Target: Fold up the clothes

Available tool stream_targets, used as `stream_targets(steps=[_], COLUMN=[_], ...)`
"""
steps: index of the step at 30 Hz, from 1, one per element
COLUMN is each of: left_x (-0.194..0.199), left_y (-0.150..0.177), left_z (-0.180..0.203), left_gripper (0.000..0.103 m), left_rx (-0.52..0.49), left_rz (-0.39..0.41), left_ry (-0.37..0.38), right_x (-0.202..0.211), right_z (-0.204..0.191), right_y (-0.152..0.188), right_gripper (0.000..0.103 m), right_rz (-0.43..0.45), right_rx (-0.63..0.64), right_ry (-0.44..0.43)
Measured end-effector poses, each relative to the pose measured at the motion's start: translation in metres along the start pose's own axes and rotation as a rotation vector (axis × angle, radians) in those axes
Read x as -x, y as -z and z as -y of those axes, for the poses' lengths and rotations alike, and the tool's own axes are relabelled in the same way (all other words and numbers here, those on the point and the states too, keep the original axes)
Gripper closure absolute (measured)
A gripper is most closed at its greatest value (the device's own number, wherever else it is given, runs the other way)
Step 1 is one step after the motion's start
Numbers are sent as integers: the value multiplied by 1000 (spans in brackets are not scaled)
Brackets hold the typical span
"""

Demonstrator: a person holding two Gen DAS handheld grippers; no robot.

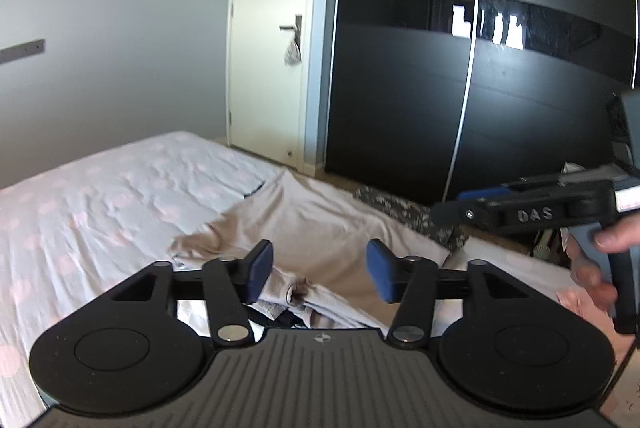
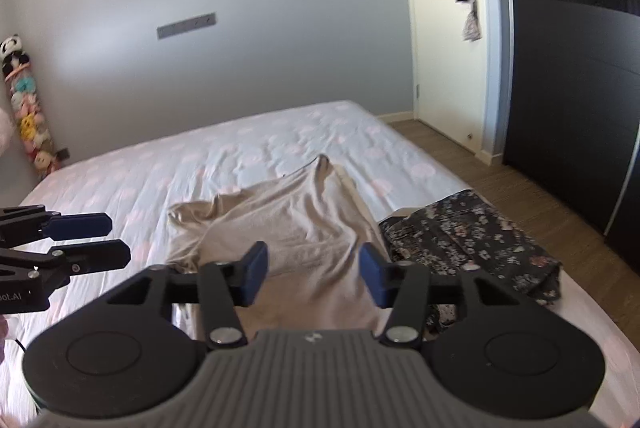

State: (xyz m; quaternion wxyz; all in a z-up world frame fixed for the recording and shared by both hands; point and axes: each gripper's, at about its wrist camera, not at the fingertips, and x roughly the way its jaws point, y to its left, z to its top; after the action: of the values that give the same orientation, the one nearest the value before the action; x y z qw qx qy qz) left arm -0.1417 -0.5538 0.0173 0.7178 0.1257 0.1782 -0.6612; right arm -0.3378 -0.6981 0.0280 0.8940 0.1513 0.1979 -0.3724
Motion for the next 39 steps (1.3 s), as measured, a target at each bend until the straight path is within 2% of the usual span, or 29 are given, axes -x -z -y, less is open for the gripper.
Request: stream_targets(steps=[2, 5, 7, 9, 11, 17, 21, 26, 32, 39], left_x=[11, 24, 32, 39, 45, 59, 66, 74, 80, 81], left_y=[0, 3, 5, 7, 9, 23, 38, 57, 62, 61], left_z=[4, 8, 12, 15, 15, 11, 13, 7, 15, 16], left_gripper=[42, 30, 27, 26, 25, 25, 25, 25, 25, 25], left_rx=[16, 28, 18, 4, 12, 72, 108, 165, 155, 163], left_rz=[11, 18, 25, 30, 33, 18, -2, -45, -61, -57], left_ry=[-10, -48, -95, -140, -169, -155, -208, -170, -222, -238], right_x=[21, 47, 60, 72, 81, 95, 98, 101, 100, 99], right_z=[-6, -20, -33, -44, -55, -74, -80, -92, -109, -115], right_y=[3, 8, 16, 23, 30, 53, 72, 93, 99, 101], right_gripper=[22, 19, 17, 4, 4, 4, 4, 4, 4, 4], right_rz=[35, 83, 115, 152, 159, 150, 119, 87, 73, 75], right_rx=[-15, -22, -45, -62, -44, -70, -86, -102, -52, -11], right_ry=[18, 48, 100, 150, 158, 175, 180, 158, 145, 166])
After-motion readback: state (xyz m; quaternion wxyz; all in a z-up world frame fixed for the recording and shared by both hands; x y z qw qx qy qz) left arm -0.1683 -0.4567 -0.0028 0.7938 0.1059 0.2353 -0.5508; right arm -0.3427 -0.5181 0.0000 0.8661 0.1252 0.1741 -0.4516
